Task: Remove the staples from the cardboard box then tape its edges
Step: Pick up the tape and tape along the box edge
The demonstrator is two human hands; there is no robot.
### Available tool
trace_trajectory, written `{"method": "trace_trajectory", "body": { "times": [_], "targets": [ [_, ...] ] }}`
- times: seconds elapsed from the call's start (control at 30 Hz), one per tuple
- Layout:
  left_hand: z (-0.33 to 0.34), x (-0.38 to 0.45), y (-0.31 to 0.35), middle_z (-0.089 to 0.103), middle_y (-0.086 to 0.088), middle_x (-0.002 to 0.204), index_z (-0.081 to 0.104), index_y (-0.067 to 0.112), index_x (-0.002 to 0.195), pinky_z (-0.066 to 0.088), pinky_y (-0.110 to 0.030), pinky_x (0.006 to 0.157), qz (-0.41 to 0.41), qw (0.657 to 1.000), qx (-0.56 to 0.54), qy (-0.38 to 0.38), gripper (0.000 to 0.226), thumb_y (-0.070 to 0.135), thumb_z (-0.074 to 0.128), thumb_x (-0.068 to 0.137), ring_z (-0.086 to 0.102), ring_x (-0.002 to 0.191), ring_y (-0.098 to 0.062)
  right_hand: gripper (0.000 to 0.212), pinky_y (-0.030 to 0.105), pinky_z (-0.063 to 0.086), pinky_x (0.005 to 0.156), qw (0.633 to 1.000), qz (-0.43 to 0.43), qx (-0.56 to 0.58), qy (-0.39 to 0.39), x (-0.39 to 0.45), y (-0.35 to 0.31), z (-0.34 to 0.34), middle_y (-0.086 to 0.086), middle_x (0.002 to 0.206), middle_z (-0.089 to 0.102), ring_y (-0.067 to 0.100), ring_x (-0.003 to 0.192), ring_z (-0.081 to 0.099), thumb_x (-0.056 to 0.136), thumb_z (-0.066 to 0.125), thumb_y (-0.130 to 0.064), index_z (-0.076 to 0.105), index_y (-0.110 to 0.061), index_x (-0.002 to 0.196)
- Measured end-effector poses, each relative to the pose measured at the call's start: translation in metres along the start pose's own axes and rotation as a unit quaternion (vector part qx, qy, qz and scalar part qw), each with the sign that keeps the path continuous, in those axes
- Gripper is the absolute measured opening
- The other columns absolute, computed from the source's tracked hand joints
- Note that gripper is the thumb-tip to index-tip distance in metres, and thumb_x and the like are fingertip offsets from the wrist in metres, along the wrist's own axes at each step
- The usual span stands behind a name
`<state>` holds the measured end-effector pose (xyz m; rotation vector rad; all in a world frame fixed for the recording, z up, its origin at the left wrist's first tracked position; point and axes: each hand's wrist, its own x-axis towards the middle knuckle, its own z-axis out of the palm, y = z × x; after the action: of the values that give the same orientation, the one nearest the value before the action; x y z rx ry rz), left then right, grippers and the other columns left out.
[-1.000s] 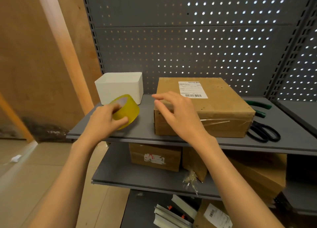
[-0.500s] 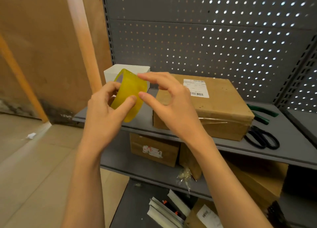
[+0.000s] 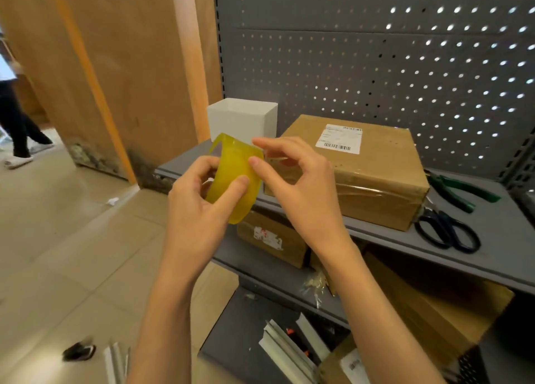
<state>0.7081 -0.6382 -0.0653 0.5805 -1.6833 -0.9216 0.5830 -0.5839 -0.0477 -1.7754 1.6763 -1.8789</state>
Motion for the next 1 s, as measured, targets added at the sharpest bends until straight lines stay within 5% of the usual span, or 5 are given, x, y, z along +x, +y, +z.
{"method": "trace_trajectory", "body": {
  "times": [0.6,1.0],
  "targets": [
    [0.038,-0.038,0.012,0.065,0.012,0.077,0.062,0.013,0.093,0.043,-0.008,0.053,-0.033,0.997,-0.069,0.014,0.016,0.023,0.065,0.080,0.059,0.069,0.000,0.015,0.036,0.052,0.086,0.990,0.083,0.088,0.067,-0.034,0.007,-0.025,-0.005,0.098,0.070,0.007,0.095,0.063,0.085,0.066,-0.018,0.071,-0.017,0.099],
    [0.027,-0.028,-0.002,0.065,0.008,0.079,0.063,0.016,0.091,0.044,-0.009,0.056,-0.044,0.995,-0.073,-0.043,0.009,0.019,0.065,0.083,0.059,0.068,0.001,0.030,0.033,0.050,0.089,0.984,0.129,0.062,0.107,-0.037,0.010,-0.005,-0.006,0.101,0.066,0.004,0.095,0.060,0.089,0.061,-0.024,0.061,-0.021,0.119]
  ]
}}
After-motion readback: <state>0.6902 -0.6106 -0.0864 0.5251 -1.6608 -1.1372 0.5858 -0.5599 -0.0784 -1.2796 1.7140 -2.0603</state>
